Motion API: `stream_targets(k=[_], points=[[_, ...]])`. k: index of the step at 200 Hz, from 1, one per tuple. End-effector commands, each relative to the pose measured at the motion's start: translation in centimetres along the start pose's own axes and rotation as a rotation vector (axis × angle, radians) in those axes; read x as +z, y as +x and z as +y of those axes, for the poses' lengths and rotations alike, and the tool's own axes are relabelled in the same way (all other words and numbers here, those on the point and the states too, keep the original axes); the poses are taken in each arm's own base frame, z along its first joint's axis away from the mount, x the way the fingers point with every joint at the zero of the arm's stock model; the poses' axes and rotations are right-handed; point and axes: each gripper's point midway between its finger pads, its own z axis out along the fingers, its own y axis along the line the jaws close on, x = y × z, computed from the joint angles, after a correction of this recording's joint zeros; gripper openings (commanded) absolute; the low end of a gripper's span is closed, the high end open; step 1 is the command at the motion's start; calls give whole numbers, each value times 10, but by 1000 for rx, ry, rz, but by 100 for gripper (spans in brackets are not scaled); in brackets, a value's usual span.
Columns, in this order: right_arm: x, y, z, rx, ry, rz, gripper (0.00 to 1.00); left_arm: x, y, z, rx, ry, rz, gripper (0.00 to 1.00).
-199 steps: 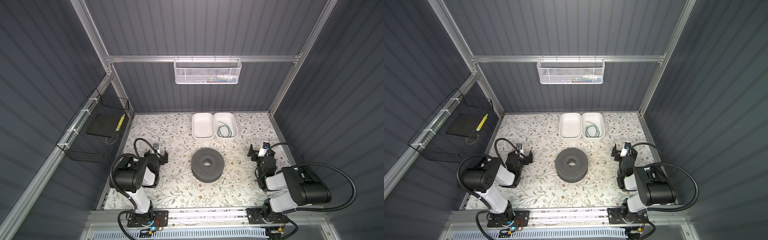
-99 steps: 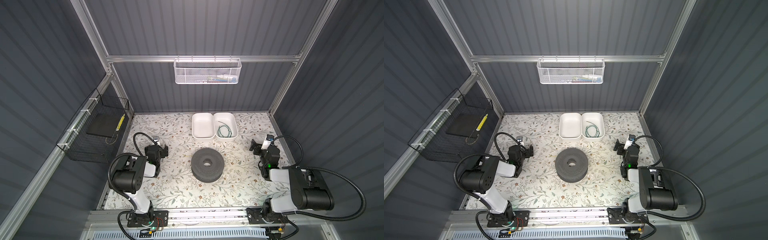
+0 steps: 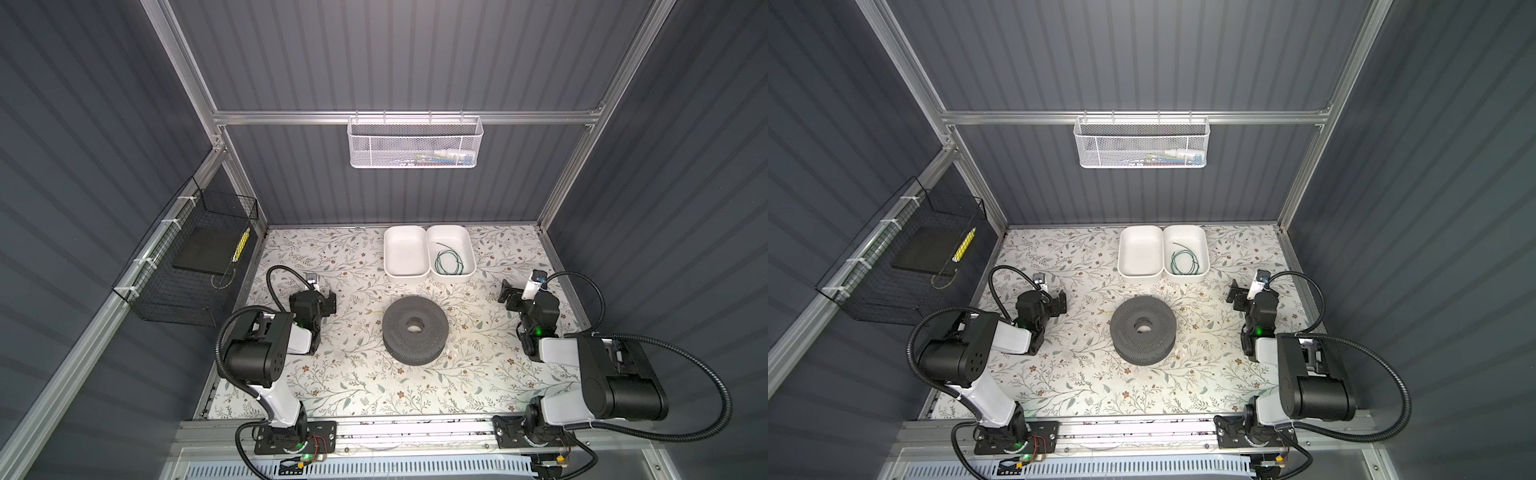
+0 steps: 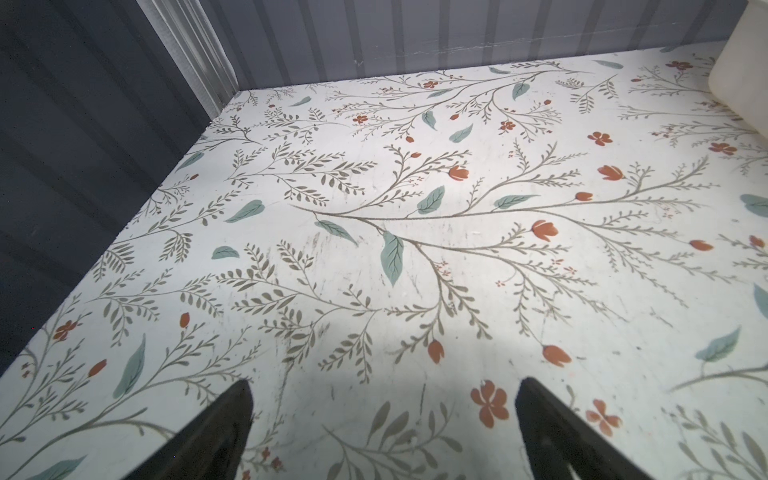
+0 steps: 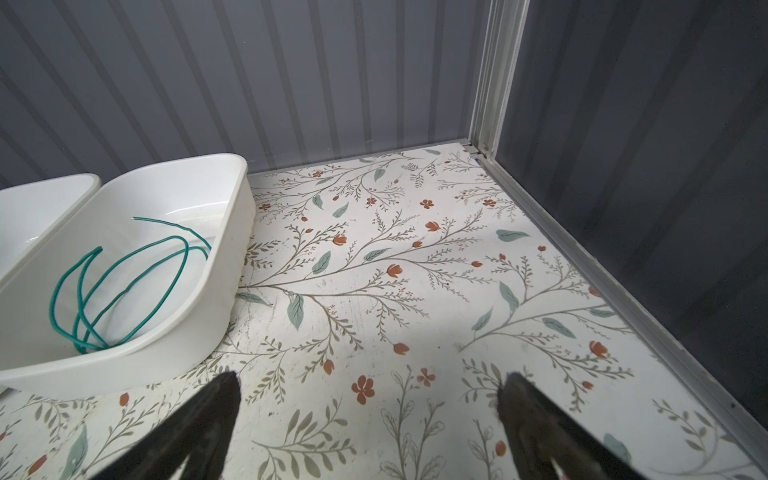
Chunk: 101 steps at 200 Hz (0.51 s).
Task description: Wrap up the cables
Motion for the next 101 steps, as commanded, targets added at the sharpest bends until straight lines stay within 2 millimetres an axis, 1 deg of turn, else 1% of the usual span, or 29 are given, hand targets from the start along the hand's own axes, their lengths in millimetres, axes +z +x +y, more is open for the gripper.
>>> stream_targets(k=[1, 30, 51, 101], points=[[-1, -1, 2, 2, -7, -6, 99, 2, -9, 5, -19, -21, -20, 99], [0, -1, 3, -2, -16, -3, 99, 2, -9, 5, -19, -22, -20, 99], [2, 1, 17, -35, -94, 20, 99, 2, -8, 5, -18, -20, -19, 99], [4, 2, 18, -32, -97, 31, 99, 3, -9, 4, -19, -14, -16, 99]])
